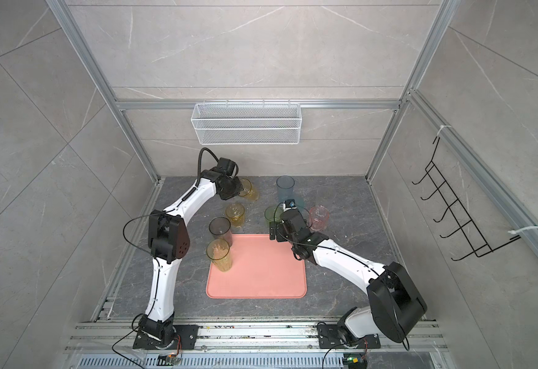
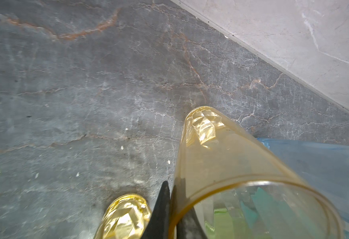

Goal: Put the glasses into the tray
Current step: 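Lift the tall yellow glass with the left gripper and carry it toward the tray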

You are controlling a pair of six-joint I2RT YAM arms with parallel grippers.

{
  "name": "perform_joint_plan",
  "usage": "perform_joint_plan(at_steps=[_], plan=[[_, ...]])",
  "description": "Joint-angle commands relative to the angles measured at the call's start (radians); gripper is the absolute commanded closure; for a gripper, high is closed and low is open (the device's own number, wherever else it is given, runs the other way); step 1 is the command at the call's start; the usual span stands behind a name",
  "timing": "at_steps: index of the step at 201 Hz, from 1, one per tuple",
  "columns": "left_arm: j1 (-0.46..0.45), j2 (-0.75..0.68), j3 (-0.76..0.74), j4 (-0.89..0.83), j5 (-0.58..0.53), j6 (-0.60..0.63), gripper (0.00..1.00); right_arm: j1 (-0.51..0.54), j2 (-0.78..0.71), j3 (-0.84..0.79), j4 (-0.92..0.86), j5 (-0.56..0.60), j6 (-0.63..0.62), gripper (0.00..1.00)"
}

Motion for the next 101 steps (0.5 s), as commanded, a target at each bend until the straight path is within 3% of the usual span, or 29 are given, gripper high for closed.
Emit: perform_joint_plan(at_steps=[1, 101], plan=[[0.018, -0.135, -0.021, 0.039, -0.007, 0.031, 1.00, 0.007, 0.010, 0.027, -0.018, 0.001, 0.011, 0.00], [0.092, -0.415, -0.208, -0.113, -0.069, 0.089, 1.00, 0.007, 0.001, 0.029, -0.024, -0.002, 0.011, 0.00]])
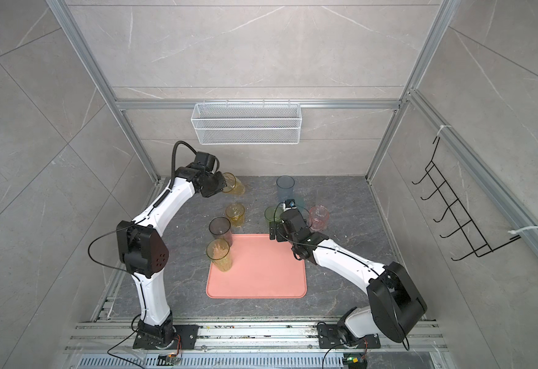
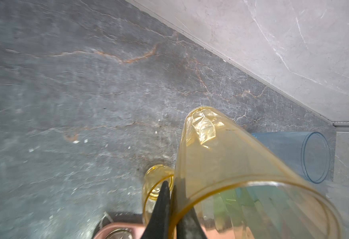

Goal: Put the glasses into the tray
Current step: 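Lift the tall yellow glass with the left gripper and carry it toward the tray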

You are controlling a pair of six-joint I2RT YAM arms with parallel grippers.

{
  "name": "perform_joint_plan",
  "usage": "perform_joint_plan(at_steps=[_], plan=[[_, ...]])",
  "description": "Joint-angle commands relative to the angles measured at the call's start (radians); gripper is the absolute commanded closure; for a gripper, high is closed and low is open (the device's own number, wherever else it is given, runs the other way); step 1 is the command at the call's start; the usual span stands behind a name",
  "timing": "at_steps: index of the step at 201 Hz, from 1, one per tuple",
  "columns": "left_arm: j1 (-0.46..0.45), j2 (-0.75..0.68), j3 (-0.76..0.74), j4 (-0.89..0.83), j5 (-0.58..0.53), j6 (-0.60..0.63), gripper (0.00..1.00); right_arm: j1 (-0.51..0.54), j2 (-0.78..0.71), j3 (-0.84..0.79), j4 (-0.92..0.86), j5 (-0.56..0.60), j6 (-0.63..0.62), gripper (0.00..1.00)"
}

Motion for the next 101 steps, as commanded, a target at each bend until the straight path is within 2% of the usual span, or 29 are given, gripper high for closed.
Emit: perform_joint_plan(at_steps=[1, 39, 101], plan=[[0.021, -0.123, -0.020, -0.062, -0.035, 0.040, 1.00, 0.007, 0.002, 0.028, -0.024, -0.002, 0.011, 0.00], [0.064, -0.256, -0.088, -0.161, -0.049, 0.078, 1.00, 0.007, -0.003, 0.029, -0.027, -0.001, 0.011, 0.01], [0.101, -0.463, -0.172, -0.361, -0.140, 0.120, 1.00, 0.007, 0.014, 0.031, -0.024, 0.001, 0.011, 0.01]])
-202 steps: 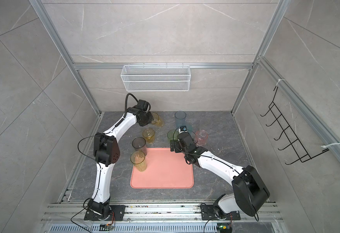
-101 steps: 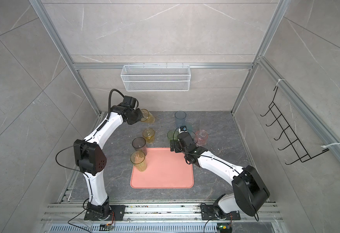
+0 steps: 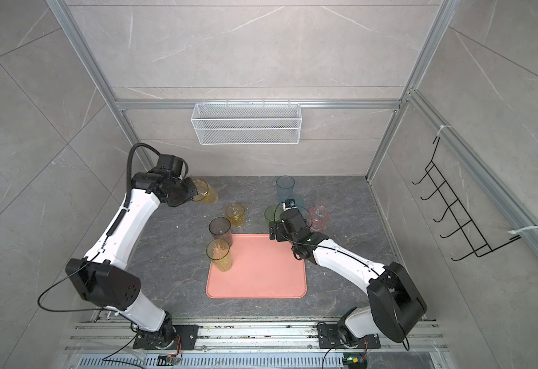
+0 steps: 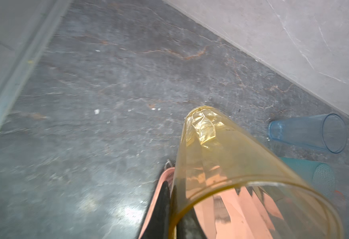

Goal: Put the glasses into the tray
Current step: 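Lift the tall yellow glass with the left gripper and carry it toward the tray, then lower the yellow glass onto the tray edge nearest the robot and open the left gripper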

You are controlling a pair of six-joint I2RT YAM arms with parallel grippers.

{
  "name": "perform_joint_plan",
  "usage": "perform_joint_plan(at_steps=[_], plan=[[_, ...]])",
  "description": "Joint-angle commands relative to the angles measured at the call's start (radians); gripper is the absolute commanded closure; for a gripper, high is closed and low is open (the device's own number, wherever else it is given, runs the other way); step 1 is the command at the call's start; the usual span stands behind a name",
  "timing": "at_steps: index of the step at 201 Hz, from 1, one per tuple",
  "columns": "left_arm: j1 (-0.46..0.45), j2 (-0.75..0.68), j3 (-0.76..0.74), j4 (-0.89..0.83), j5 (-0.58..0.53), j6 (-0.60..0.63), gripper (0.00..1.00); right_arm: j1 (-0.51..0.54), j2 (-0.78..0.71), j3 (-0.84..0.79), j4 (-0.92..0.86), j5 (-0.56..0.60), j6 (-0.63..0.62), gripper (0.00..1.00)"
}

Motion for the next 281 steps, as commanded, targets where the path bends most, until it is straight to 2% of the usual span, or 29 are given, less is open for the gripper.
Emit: perform_joint_plan(at_steps=[1, 51, 116, 231, 258, 281], plan=[[0.005, -0.092, 0.000, -0.115, -0.061, 0.041, 1.00, 0.007, 0.014, 0.028, -0.020, 0.002, 0.011, 0.00], [0.005, -0.205, -0.050, -0.292, -0.081, 0.037, 1.00, 0.007, 0.011, 0.026, -0.022, 0.012, 0.011, 0.00], [0.005, -0.321, -0.142, -0.485, -0.162, 0.039, 1.00, 0.007, 0.016, 0.025, -0.017, 0.018, 0.011, 0.00], [-0.012, -0.506, -0.402, -0.572, -0.008, 0.073, 1.00, 0.008, 0.044, 0.031, -0.015, 0.027, 0.008, 0.00], [-0.049, -0.523, -0.448, -0.552, 0.020, 0.056, 1.00, 0.008, 0.049, 0.033, -0.013, 0.027, 0.007, 0.01], [-0.121, -0.511, -0.474, -0.538, 0.027, 0.035, 1.00, 0.010, 0.058, 0.036, -0.013, 0.027, 0.008, 0.01]])
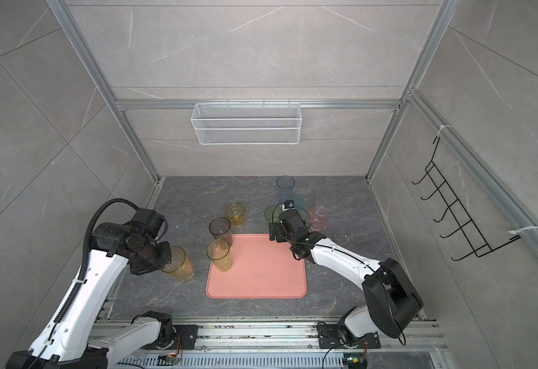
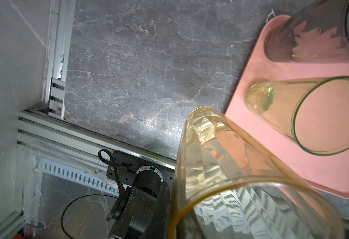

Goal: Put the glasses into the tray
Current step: 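Lower the yellow glass onto the tray edge nearest the robot and open the left gripper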

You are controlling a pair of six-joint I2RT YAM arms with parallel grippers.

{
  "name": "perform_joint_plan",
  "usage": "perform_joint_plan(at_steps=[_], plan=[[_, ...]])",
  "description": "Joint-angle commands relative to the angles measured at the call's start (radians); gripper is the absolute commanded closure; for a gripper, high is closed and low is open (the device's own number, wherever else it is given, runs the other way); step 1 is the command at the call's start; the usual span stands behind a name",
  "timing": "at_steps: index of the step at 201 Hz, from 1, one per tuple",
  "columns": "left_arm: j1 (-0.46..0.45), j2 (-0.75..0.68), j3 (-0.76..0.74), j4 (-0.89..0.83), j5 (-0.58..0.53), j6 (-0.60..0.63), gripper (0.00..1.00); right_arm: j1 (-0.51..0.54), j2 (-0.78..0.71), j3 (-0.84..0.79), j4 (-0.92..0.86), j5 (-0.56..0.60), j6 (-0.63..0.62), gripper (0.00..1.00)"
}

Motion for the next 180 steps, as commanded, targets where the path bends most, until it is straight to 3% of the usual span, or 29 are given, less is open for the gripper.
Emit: perform_joint_plan(at_steps=[1, 55, 120, 180], plan=[[-0.061, 0.001, -0.013, -0.045, 0.031, -0.020, 1.00, 0.009, 0.023, 0.034, -0.014, 0.019, 0.008, 0.00], [-0.280, 0.052, -0.043, 0.002, 0.005, -0.105, 1.00, 0.011, 0.029, 0.036, -0.016, 0.021, 0.005, 0.00], [-0.442, 0.079, -0.135, 0.149, 0.040, -0.194, 1.00, 0.013, 0.028, 0.036, -0.017, 0.025, 0.004, 0.00], [-0.536, 0.144, -0.157, 0.227, 0.015, -0.226, 1.00, 0.014, 0.032, 0.041, -0.020, 0.025, 0.004, 0.01]])
